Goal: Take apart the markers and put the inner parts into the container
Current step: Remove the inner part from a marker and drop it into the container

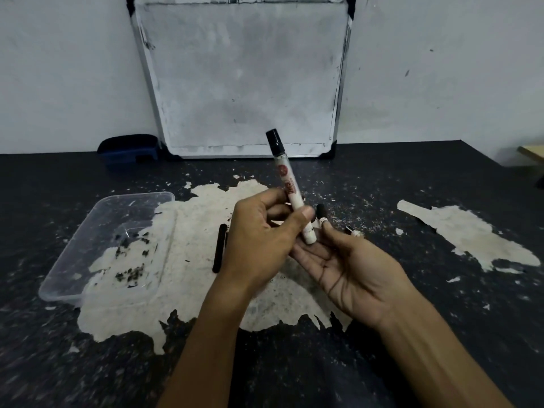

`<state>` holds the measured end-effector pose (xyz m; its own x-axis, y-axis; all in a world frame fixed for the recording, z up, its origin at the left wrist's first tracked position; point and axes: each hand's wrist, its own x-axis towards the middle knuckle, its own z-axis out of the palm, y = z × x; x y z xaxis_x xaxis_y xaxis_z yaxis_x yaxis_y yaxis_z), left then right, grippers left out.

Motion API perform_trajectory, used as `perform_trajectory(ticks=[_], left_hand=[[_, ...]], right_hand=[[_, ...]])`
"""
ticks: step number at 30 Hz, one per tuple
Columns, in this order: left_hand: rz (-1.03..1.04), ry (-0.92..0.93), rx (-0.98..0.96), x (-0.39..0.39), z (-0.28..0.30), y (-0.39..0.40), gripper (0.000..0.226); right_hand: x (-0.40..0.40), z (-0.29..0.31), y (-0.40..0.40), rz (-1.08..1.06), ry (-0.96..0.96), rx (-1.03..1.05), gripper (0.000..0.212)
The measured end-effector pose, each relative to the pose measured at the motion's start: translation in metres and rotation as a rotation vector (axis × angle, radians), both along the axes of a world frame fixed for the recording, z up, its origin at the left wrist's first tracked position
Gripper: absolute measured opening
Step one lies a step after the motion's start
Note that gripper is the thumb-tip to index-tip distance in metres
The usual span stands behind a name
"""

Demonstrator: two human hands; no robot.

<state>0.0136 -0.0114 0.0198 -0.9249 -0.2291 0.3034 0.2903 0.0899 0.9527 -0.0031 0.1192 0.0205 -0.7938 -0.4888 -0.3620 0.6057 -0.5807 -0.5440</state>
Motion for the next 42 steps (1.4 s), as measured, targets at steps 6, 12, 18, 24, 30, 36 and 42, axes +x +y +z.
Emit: perform_trajectory(ticks=[6,12,18,24,30,36,42], left_hand=[[0.031,0.033,0.086,0.0,0.001,-0.004,0.004],[0.295,0.019,0.094,-0.005,-0.009,-0.007,0.009],[0.337,-0.258,-0.318,-0.008,-0.025,-0.006,0.011],[0.31,-0.217,-0.045,-0.008,-0.019,-0.011,0.014],[0.233,-0.193,0.158,-0.006,-0.015,-0.009,0.022],[0.164,-0.224,0.259,-0.007,-0.012,-0.008,0.022],[0.144,-0.222,0.25,-0.006,-0.01,-0.006,0.025]], right_hand=[[-0.001,0.002,0.002,0.018,0.004,0.047,0.042],[-0.001,0.0,0.012,-0.223,0.379,0.608,0.037],[0.003,-0.003,0.017,-0.348,0.596,0.747,0.032],[0.002,-0.008,0.016,-0.334,0.682,0.846,0.021],[0.002,-0.011,0.018,-0.363,0.791,0.972,0.009],[0.006,-0.013,0.014,-0.345,1.042,1.275,0.046],[0.008,-0.017,0.006,-0.516,1.273,1.35,0.043]])
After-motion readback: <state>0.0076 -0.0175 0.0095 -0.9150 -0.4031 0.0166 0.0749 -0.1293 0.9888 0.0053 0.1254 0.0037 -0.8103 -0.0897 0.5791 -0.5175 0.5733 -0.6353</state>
